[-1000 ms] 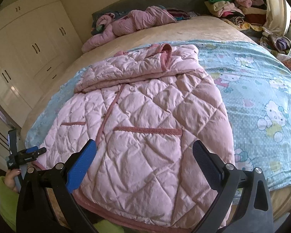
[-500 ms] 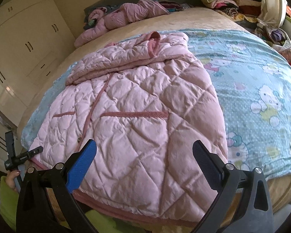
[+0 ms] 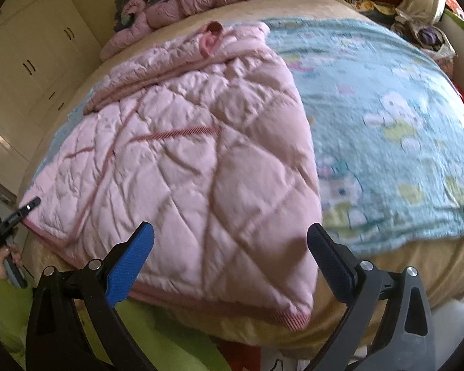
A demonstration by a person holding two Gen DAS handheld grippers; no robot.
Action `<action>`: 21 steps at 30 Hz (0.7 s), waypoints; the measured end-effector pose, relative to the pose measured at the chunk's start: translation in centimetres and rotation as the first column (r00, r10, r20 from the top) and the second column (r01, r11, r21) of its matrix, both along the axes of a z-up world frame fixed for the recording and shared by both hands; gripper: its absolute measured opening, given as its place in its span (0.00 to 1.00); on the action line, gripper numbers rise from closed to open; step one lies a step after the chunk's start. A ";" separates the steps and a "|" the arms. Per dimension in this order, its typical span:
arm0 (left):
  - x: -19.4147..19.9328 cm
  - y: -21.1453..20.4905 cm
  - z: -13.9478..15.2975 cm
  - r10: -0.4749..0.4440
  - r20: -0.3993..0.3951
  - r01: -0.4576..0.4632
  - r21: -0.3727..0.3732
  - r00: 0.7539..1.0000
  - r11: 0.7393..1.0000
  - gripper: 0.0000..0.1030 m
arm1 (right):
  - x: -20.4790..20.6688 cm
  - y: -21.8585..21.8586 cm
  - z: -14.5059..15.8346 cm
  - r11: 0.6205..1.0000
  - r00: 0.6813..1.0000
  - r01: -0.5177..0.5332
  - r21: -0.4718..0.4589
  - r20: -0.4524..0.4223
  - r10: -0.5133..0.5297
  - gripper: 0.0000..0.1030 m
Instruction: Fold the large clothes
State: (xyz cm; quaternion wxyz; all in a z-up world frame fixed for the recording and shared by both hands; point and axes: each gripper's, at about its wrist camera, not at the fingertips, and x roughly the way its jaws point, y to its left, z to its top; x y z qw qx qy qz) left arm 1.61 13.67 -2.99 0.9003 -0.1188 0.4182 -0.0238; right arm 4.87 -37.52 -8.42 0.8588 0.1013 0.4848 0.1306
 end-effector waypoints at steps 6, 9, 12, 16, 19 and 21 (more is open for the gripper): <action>0.1 -0.1 0.1 0.000 -0.002 0.000 0.009 1.000 1.000 0.14 | -0.9 -1.1 -2.2 0.999 0.997 0.023 0.032 -0.071 -0.021 0.96; 0.1 -0.1 -0.3 0.000 -0.017 0.000 0.013 1.000 1.000 0.14 | -1.0 -2.0 -3.5 0.993 0.991 0.062 0.103 -0.127 -0.048 0.96; 0.1 0.0 -0.9 0.005 -0.034 -0.004 0.018 0.999 1.000 0.18 | -1.2 -2.8 -4.6 0.979 0.982 0.106 0.173 -0.170 -0.076 0.81; 0.1 0.4 -1.5 0.016 -0.056 -0.014 0.028 0.998 1.000 0.27 | -1.7 -3.0 -4.7 0.969 0.982 0.110 0.221 -0.172 -0.073 0.47; 0.0 0.7 -1.9 0.016 -0.076 -0.013 0.036 0.997 0.999 0.40 | -2.3 -2.6 -3.2 0.978 0.993 0.065 0.196 -0.107 -0.045 0.21; -0.2 0.8 -2.3 0.016 -0.090 -0.013 0.037 0.996 0.999 0.51 | -2.9 -2.2 -1.2 0.979 1.000 0.017 0.203 -0.019 -0.013 0.17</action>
